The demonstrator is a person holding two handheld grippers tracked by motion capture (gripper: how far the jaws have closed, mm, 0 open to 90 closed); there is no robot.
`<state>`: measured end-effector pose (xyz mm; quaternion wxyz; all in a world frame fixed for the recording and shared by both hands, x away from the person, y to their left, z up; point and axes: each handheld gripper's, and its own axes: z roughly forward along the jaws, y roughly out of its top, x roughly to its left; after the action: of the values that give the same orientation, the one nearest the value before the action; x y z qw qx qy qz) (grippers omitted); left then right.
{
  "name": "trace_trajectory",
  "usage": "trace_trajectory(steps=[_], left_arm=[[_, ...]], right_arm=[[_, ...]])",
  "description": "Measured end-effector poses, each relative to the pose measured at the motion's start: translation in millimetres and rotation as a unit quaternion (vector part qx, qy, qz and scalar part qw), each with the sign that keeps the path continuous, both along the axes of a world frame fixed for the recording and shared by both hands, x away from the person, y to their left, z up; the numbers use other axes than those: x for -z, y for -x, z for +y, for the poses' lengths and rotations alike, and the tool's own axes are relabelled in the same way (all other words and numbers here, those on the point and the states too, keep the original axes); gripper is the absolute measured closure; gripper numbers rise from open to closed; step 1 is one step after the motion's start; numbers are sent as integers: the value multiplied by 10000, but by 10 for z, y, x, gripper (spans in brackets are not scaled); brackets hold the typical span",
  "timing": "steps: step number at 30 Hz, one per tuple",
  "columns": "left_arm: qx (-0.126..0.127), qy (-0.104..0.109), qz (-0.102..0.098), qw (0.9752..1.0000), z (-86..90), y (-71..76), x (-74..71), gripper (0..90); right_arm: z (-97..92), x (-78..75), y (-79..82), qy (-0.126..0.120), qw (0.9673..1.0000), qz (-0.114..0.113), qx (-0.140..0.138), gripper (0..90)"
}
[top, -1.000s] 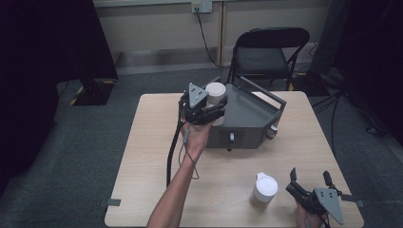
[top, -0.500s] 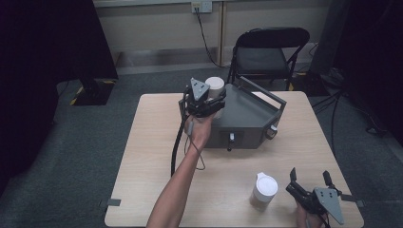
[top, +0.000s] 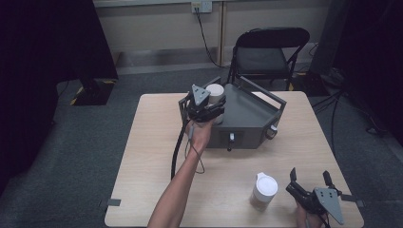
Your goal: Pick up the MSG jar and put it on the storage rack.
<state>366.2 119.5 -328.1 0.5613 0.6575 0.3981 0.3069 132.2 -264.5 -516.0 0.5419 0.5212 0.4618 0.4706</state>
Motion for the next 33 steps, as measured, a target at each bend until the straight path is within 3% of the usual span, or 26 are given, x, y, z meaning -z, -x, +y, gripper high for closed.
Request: trace_trajectory(steps=[24, 26, 27, 28, 30, 33], left_arm=[[-53, -17, 48, 10000, -22, -7, -14, 333], [-64, 108, -84, 9999, -8, 7, 39, 281], [-120, 189, -166, 9996, -15, 23, 70, 167], [-139, 256, -198, 9994, -13, 24, 86, 167], [-169, 363, -186, 9990, -8, 13, 96, 46], [-82, 685, -32, 9976, 73, -34, 106, 0]], right_arm=[[0, 0, 0, 2, 10000, 0, -1, 3], [0, 0, 0, 0, 10000, 0, -1, 3], [0, 0, 0, -2, 10000, -1, -1, 3], [0, 0, 0, -2, 10000, -1, -1, 3], [0, 0, 0, 0, 10000, 0, -1, 3], [-1, 2, 2, 0, 10000, -6, -3, 3]])
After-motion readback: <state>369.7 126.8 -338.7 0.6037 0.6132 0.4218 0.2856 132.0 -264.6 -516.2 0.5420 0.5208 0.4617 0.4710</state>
